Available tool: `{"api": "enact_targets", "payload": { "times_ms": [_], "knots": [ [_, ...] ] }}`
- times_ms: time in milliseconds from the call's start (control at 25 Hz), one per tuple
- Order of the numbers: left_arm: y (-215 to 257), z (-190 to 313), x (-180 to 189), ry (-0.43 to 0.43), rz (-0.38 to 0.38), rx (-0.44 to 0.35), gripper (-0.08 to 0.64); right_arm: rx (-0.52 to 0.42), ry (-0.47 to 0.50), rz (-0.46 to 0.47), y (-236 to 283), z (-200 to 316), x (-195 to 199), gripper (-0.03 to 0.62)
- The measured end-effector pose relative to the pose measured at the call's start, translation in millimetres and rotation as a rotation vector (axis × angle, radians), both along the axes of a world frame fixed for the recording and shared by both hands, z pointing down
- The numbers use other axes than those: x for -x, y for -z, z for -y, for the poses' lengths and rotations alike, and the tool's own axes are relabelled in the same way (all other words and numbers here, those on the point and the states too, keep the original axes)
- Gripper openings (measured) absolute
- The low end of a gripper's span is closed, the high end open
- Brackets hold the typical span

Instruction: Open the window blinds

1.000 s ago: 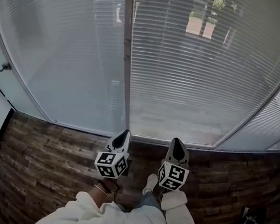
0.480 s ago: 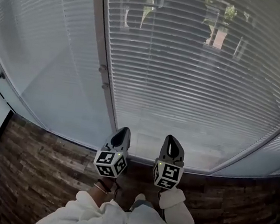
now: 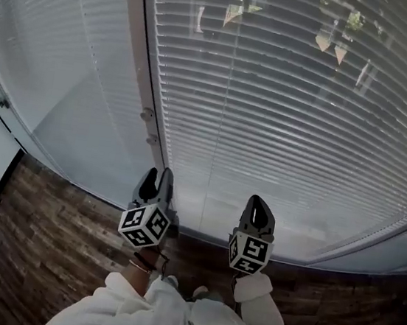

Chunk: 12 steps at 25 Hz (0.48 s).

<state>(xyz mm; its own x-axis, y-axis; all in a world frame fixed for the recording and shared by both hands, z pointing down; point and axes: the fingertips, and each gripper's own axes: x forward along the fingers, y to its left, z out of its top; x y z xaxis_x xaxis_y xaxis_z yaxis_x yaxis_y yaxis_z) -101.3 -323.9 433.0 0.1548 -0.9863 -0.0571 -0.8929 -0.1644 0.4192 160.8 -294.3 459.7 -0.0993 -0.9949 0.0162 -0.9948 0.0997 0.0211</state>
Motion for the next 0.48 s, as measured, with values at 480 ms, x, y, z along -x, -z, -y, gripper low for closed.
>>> {"api": "enact_targets", "payload": {
  "times_ms": [480],
  "knots": [
    [41,71,38,-0.137,-0.596,0.111,0.184,-0.034,-0.055,0.011,27,12,-19,0.011]
  ]
}}
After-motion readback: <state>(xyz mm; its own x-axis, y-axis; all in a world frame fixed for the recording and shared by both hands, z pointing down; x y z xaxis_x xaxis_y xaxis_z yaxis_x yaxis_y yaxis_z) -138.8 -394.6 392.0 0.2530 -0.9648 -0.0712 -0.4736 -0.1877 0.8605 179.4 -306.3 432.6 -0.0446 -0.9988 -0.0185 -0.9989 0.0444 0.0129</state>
